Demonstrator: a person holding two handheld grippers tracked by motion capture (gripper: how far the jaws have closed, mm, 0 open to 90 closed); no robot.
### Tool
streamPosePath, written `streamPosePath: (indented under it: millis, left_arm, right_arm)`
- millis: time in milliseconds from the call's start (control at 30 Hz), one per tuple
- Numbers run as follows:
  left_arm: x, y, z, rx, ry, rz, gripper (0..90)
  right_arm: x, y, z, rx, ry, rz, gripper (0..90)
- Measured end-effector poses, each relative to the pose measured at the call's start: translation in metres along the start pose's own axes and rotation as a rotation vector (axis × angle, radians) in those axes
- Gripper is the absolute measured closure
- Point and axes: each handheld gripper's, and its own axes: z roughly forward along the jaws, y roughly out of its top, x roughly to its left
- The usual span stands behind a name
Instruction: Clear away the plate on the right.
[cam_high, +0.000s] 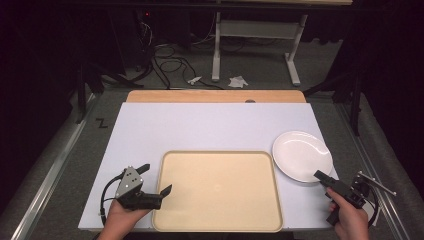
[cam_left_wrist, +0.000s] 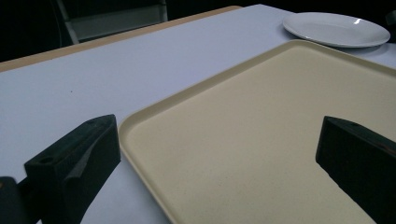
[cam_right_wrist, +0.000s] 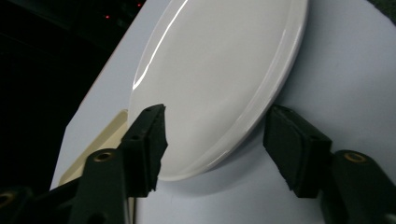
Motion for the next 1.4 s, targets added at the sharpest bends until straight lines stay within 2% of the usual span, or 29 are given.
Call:
streamPosePath:
  millis: [67, 133, 233, 267, 433, 533, 733, 900, 967, 1200, 1267, 1400]
  left_arm:
    - [0.0, 0.0, 0.0, -0.002, 0.0, -0.001, 0.8]
    - [0.0, 0.0, 0.0, -0.002, 0.001, -0.002, 0.8]
    - [0.0, 0.0, 0.0, -0.002, -0.001, -0.002, 0.8]
    - [0.0, 0.0, 0.0, 0.001, -0.004, -0.001, 0.9]
    - [-0.001, 0.0, 0.001, 0.003, -0.006, 0.001, 0.9]
    - [-0.001, 0.0, 0.001, 0.005, -0.005, 0.003, 1.1]
    - [-0.002, -0.001, 0.003, 0.013, -0.012, 0.007, 1.5]
    - [-0.003, -0.001, 0.003, 0.018, -0.015, 0.015, 1.6]
    - [-0.003, -0.001, 0.003, 0.015, -0.015, 0.015, 1.7]
    - [-0.003, -0.001, 0.003, 0.015, -0.014, 0.016, 1.9]
    - [-0.003, 0.0, 0.002, 0.015, -0.013, 0.019, 1.9]
    - [-0.002, -0.001, 0.002, 0.016, -0.009, 0.016, 1.9]
  right_arm:
    - [0.0, 0.0, 0.0, 0.003, -0.022, -0.004, 50.0]
    - [-0.001, 0.001, 0.0, 0.004, -0.025, -0.004, 51.4]
    - [-0.003, 0.001, 0.0, 0.006, -0.018, 0.023, 55.1]
    - [-0.005, 0.003, 0.0, 0.01, -0.014, 0.047, 57.8]
    - [-0.007, 0.005, 0.002, 0.009, -0.008, 0.082, 60.8]
    - [-0.007, 0.007, 0.004, 0.002, -0.005, 0.117, 61.4]
    - [-0.011, 0.007, 0.006, -0.016, -0.012, 0.177, 69.6]
    - [-0.01, 0.006, 0.008, -0.023, -0.034, 0.184, 76.3]
    - [-0.009, 0.006, 0.008, -0.02, -0.052, 0.159, 79.6]
    - [-0.007, 0.008, 0.007, -0.033, -0.062, 0.152, 82.1]
    - [-0.005, 0.011, 0.003, -0.056, -0.059, 0.148, 84.7]
    - [-0.004, 0.014, -0.004, -0.087, -0.025, 0.145, 88.7]
